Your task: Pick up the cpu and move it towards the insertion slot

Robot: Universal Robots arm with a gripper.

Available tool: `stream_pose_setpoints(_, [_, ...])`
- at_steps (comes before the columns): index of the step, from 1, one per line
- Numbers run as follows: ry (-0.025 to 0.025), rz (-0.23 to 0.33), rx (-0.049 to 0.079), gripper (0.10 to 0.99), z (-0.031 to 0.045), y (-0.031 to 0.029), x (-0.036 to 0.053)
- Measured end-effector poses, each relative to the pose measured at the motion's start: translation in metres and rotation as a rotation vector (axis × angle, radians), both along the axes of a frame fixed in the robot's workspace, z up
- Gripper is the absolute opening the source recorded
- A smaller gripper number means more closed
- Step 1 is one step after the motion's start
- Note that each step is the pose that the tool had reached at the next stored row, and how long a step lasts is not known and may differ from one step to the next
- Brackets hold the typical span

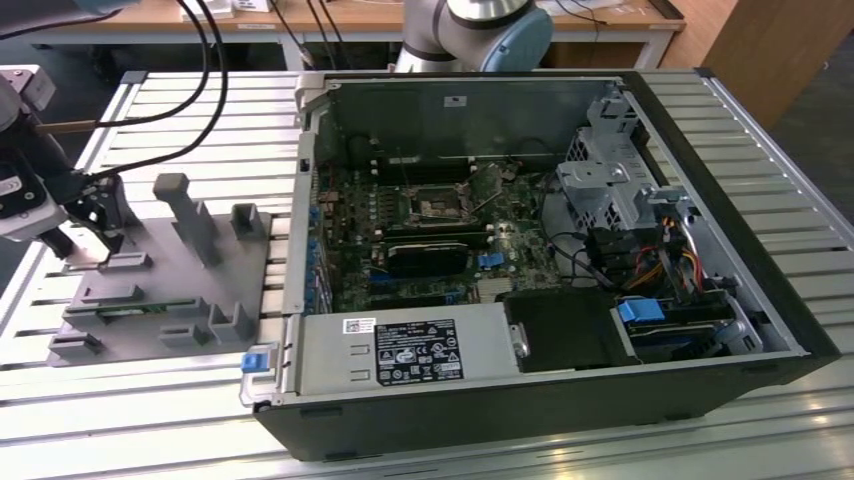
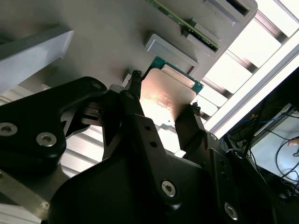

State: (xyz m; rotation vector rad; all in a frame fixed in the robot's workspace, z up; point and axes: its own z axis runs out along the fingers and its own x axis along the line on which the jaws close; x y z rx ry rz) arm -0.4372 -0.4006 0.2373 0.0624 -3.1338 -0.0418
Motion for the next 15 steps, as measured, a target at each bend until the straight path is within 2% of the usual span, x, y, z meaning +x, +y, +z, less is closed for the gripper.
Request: stream_pose_setpoints(15, [-0.0001,0.0,0.0,0.541,0.0081,0.0008,0.0])
